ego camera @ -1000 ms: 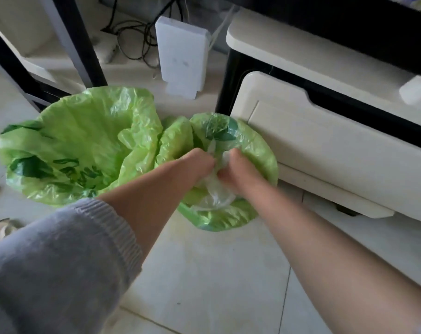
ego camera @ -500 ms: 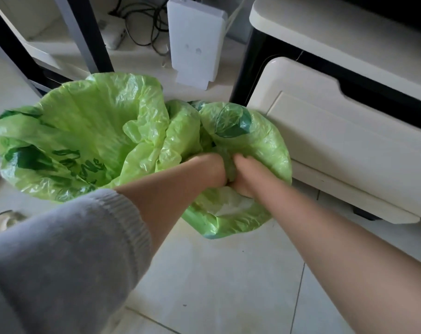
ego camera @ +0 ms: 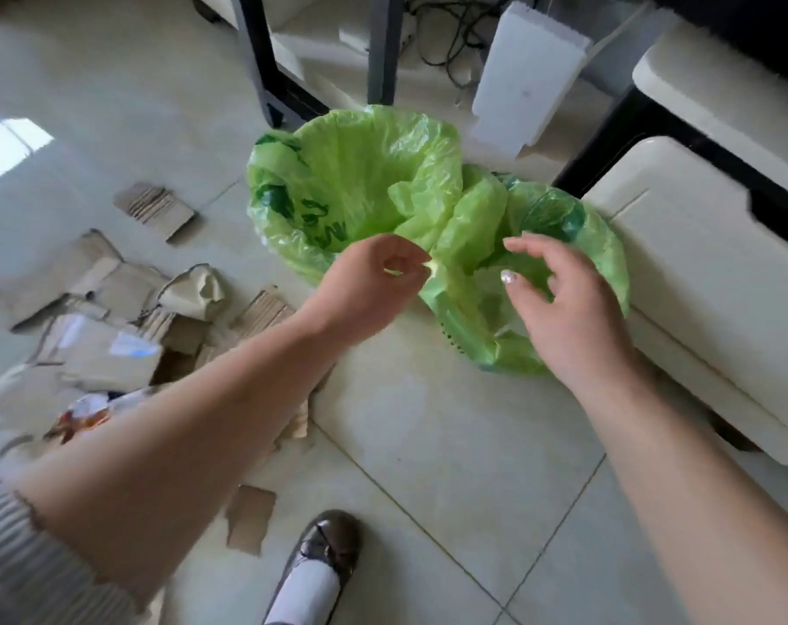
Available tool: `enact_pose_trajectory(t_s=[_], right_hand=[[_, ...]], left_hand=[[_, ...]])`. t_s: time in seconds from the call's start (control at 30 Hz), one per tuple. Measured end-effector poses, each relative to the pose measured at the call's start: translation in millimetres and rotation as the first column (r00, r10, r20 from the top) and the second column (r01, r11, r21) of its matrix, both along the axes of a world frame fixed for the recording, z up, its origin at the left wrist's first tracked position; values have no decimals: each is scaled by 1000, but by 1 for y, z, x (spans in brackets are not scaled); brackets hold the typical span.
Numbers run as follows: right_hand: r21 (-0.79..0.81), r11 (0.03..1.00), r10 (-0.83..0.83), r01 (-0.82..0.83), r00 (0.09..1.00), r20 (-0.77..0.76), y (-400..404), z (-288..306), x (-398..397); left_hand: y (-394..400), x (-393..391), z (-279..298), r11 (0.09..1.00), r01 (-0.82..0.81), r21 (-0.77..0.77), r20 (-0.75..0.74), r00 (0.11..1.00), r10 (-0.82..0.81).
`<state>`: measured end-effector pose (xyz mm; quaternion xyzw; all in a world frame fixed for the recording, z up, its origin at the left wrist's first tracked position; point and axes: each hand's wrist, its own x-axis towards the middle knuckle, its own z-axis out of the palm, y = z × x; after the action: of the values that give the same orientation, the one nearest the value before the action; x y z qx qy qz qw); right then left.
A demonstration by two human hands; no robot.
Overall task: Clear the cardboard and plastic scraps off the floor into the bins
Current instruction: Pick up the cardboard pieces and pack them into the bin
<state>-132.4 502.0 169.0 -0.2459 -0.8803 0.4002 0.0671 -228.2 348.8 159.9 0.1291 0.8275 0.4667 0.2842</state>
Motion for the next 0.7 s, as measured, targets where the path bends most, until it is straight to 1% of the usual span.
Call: enact_pose_trajectory(t_s=[0.07,0.13,0.2,0.3,0.4,0.5,0.6,0.7], right_hand=[[-115,989,98,-92,994,48,-38,17,5],[-230,951,229,-208,971,65,-84,45,11],[-290,906,340,-309,938,63,-131,80,14],[-312,866,435,-391,896,84,-191,146,17],[-324,846,484,-423,865,135,-235,217,21],[-320,852,489,-414,848,205,-262,279,22],[-326,862,470,-387,851,234,-286,324,20],[-323,869,463,-375,846,264,-306,358,16]], left_hand=[[-47,20,26,989,-143,-30,154,977,146],[-97,40,59,959,-271,-86,264,922,284],[-145,58,100,921,-364,-138,325,862,389],[-208,83,170,867,-471,-164,376,783,496],[-257,98,249,810,-563,-164,405,710,576],[-292,103,316,773,-611,-171,407,670,621],[-319,100,365,757,-635,-152,413,655,633],[-342,95,402,744,-652,-147,411,644,646]])
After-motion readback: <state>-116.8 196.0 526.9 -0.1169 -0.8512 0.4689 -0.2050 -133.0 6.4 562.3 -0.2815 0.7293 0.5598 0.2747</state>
